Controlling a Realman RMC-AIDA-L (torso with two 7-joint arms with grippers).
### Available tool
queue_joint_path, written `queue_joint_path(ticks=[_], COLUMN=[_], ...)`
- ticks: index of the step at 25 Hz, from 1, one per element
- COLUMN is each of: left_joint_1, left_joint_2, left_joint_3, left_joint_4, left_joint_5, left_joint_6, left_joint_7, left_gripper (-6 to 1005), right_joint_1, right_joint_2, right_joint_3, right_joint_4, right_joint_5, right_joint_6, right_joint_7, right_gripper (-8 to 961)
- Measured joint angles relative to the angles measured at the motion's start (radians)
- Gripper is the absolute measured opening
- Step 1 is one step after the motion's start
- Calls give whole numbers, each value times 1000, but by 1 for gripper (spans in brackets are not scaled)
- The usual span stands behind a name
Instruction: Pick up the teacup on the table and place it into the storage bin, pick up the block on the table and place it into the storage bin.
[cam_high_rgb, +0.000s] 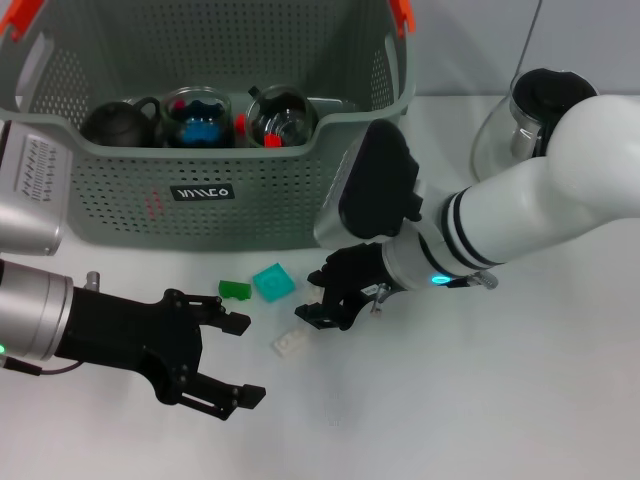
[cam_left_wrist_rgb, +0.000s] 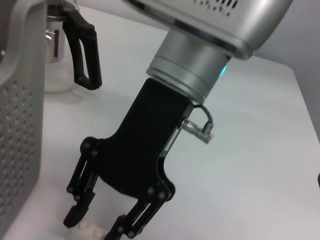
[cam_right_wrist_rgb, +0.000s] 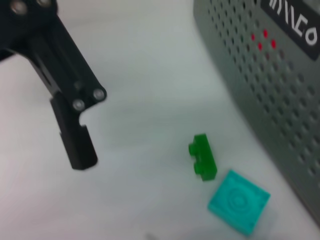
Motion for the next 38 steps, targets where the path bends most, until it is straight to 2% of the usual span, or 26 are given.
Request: queue_joint_path(ticks=[3, 6, 8, 12, 14, 17, 21, 25, 29, 32, 35, 38], left_joint_1=[2, 6, 8, 9, 9, 8, 2, -5, -12, -16, -19, -19], left_joint_2=[1, 1, 2, 2, 2, 3, 3, 3, 3, 5, 6, 6], left_joint_3=[-1, -8, -17, -37, -39, -40, -40, -40, -40, -40, -35, -35], left_joint_4=[3, 6, 7, 7, 7, 4, 4, 6, 7, 7, 6, 3], left_joint_5=[0, 0, 0, 0, 0, 0, -1, -1, 0, 0, 1, 1], left_joint_6=[4, 7, 7, 9, 10, 9, 7, 4, 6, 9, 8, 10], left_joint_7=[-4, -6, -6, -6, -6, -6, -4, -2, -2, -3, -3, -3], left_gripper=[907, 907, 907, 907, 907, 906, 906, 906, 906, 906, 906, 906], right_joint_1=[-44, -121, -179, -289, -313, -312, -220, -84, 68, 159, 213, 223], right_joint_2=[-15, -28, -28, -19, -17, -16, -20, -27, -39, -30, -19, -11], right_joint_3=[29, 126, 216, 419, 505, 635, 813, 892, 888, 872, 832, 755], right_joint_4=[-69, -196, -304, -575, -680, -796, -832, -741, -539, -397, -308, -283], right_joint_5=[-10, -54, -99, -141, -127, -71, 22, 8, -72, -173, -254, -290], right_joint_6=[-39, -141, -248, -547, -677, -807, -887, -796, -627, -493, -397, -317], right_joint_7=[7, 9, 9, 36, 65, 118, 182, 211, 209, 167, 135, 133], right_gripper=[454, 453, 452, 448, 447, 445, 442, 440, 438, 472, 507, 541])
